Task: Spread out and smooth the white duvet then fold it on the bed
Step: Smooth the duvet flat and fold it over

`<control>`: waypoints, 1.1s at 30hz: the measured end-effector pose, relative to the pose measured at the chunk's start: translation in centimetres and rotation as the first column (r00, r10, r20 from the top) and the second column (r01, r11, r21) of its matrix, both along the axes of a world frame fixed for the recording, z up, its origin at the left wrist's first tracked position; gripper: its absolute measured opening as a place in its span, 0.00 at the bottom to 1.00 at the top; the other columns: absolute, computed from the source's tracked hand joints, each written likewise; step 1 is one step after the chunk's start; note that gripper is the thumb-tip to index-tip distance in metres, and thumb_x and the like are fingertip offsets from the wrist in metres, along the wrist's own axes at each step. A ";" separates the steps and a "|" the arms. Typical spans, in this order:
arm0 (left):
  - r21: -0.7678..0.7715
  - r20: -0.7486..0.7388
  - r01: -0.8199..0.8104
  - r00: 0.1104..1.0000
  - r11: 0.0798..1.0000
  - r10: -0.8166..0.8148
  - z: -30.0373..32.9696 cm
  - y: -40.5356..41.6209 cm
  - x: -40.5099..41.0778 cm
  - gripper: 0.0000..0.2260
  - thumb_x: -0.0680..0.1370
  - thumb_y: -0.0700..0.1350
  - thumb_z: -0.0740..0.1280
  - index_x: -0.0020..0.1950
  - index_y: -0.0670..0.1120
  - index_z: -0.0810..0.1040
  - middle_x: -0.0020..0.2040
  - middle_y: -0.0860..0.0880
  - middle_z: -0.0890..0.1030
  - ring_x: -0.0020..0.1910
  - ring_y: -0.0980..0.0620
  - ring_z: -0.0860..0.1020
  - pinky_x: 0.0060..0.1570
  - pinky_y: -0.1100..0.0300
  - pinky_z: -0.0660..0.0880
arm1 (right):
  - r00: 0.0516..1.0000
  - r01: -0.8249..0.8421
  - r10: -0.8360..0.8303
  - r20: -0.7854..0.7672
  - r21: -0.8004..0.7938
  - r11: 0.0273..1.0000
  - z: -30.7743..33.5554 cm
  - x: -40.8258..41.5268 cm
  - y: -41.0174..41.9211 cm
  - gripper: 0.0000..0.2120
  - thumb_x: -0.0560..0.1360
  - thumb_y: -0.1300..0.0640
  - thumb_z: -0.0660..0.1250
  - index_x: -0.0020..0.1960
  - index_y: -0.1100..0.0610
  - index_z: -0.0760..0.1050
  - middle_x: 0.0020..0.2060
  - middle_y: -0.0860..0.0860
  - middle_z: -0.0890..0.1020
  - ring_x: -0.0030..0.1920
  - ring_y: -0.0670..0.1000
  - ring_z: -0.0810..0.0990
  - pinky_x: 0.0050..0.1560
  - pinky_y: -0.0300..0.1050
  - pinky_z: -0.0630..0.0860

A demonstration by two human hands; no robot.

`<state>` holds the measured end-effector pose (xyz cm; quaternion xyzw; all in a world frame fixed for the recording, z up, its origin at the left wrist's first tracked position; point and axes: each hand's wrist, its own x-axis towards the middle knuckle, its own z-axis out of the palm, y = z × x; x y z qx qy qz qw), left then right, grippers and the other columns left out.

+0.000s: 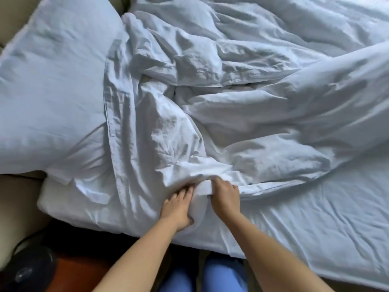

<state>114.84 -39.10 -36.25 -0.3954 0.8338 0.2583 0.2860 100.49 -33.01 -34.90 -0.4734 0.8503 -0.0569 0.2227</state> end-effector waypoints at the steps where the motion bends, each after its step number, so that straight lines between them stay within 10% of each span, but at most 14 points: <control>1: -0.005 -0.038 -0.053 0.998 0.999 0.053 1.1 -1.1 -0.6 0.45 0.72 0.58 0.68 0.78 0.53 0.40 0.75 0.48 0.59 0.70 0.44 0.64 0.65 0.50 0.67 | 0.999 0.046 -0.045 0.018 -0.062 0.997 1.7 -0.2 -1.2 0.12 0.71 0.62 0.61 0.54 0.56 0.74 0.51 0.52 0.79 0.54 0.58 0.74 0.47 0.50 0.63; 8: -0.104 -0.432 -0.547 0.777 0.830 0.458 13.2 -10.0 -6.9 0.17 0.81 0.51 0.51 0.70 0.55 0.66 0.65 0.45 0.74 0.62 0.41 0.73 0.59 0.51 0.72 | 0.989 0.144 -0.126 0.074 -0.354 0.924 15.6 -3.9 -11.3 0.19 0.67 0.57 0.53 0.54 0.57 0.74 0.52 0.54 0.80 0.57 0.58 0.73 0.50 0.49 0.62; 12: -0.251 -0.481 -0.643 0.731 0.723 0.483 19.2 -16.3 -9.7 0.11 0.78 0.40 0.55 0.60 0.44 0.63 0.56 0.38 0.78 0.53 0.38 0.77 0.48 0.49 0.74 | 0.967 0.212 -0.246 -0.068 -0.322 0.923 19.5 -6.9 -15.3 0.11 0.73 0.61 0.61 0.53 0.50 0.72 0.67 0.50 0.64 0.65 0.54 0.58 0.59 0.46 0.53; 18: -0.312 -0.322 -0.518 0.846 0.796 0.425 21.8 -21.7 -13.0 0.17 0.77 0.40 0.53 0.66 0.45 0.62 0.62 0.40 0.74 0.59 0.39 0.75 0.53 0.50 0.72 | 0.907 0.335 -0.358 0.221 0.135 0.932 18.9 -10.0 -19.3 0.20 0.80 0.53 0.51 0.70 0.54 0.65 0.71 0.58 0.60 0.69 0.59 0.63 0.63 0.51 0.68; 22: -0.171 -0.221 -0.351 0.924 0.921 0.312 18.6 -25.5 -12.7 0.15 0.75 0.40 0.57 0.60 0.48 0.71 0.62 0.43 0.77 0.59 0.42 0.75 0.55 0.53 0.74 | 0.882 0.268 -0.333 0.333 0.225 0.937 16.1 -12.0 -21.4 0.19 0.79 0.56 0.51 0.69 0.58 0.66 0.66 0.59 0.68 0.58 0.58 0.70 0.39 0.45 0.81; 26: -0.206 -0.207 -0.345 0.930 0.916 0.304 17.4 -29.3 -13.1 0.13 0.76 0.41 0.55 0.59 0.45 0.70 0.59 0.43 0.77 0.57 0.42 0.76 0.53 0.53 0.74 | 0.855 0.316 -0.353 0.381 0.159 0.935 15.4 -11.9 -26.0 0.19 0.80 0.54 0.50 0.68 0.58 0.65 0.68 0.62 0.66 0.67 0.64 0.66 0.63 0.51 0.67; 29: -0.237 -0.383 -0.531 0.821 0.813 0.425 19.7 -34.5 -15.2 0.10 0.78 0.41 0.52 0.58 0.42 0.66 0.57 0.39 0.77 0.54 0.39 0.77 0.52 0.50 0.74 | 0.854 0.382 -0.321 0.410 -0.074 0.921 20.0 -12.9 -32.8 0.16 0.78 0.56 0.55 0.63 0.59 0.69 0.65 0.61 0.64 0.61 0.65 0.72 0.61 0.51 0.68; 33: -0.147 -0.845 -0.795 0.410 0.588 0.343 29.7 -45.7 -19.9 0.17 0.81 0.46 0.52 0.66 0.38 0.64 0.58 0.34 0.76 0.56 0.35 0.76 0.51 0.47 0.71 | 0.924 0.275 -0.040 0.380 -0.590 0.759 30.8 -15.9 -45.5 0.15 0.73 0.57 0.60 0.58 0.61 0.71 0.68 0.56 0.62 0.63 0.59 0.70 0.59 0.46 0.69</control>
